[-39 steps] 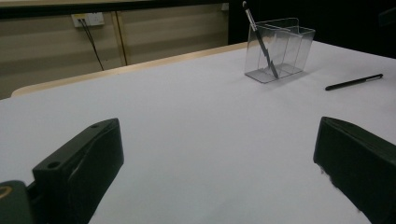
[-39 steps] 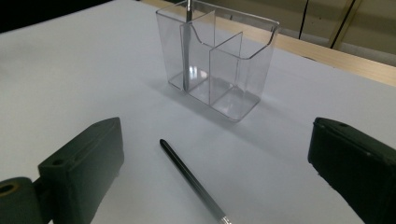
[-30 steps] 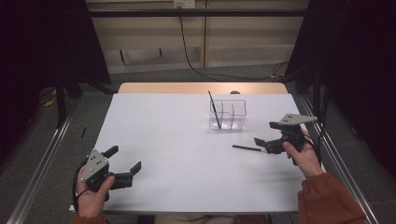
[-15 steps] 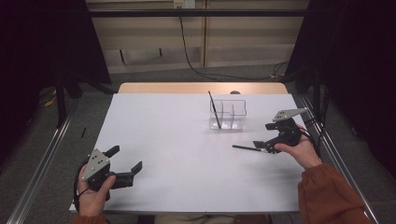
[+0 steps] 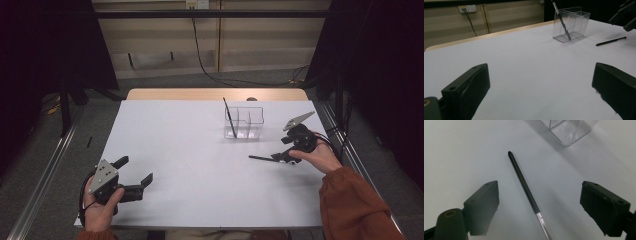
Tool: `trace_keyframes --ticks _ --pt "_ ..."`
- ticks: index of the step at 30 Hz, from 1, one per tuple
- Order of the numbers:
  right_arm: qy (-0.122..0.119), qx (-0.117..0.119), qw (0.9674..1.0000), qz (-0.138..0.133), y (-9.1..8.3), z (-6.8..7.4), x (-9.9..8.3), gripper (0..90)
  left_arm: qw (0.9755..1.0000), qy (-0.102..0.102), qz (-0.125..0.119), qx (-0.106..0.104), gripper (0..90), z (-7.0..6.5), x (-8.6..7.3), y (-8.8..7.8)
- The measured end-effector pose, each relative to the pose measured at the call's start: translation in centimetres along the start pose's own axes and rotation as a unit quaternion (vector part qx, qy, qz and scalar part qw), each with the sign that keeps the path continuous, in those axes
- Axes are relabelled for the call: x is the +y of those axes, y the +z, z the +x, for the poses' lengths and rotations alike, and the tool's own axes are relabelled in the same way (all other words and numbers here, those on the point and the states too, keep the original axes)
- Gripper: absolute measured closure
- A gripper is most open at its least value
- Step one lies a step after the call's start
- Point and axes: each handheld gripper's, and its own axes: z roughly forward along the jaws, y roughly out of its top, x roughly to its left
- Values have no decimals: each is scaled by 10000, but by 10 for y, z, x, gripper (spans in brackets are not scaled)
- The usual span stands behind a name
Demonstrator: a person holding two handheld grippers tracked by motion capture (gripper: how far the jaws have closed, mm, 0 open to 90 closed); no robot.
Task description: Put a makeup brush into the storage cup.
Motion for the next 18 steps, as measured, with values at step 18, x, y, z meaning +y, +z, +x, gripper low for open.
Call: trace_keyframes --ticks 18 --pt "-525 182 9912 1198 24 4 6 198 10000 11 12 -13 16 0 0 0"
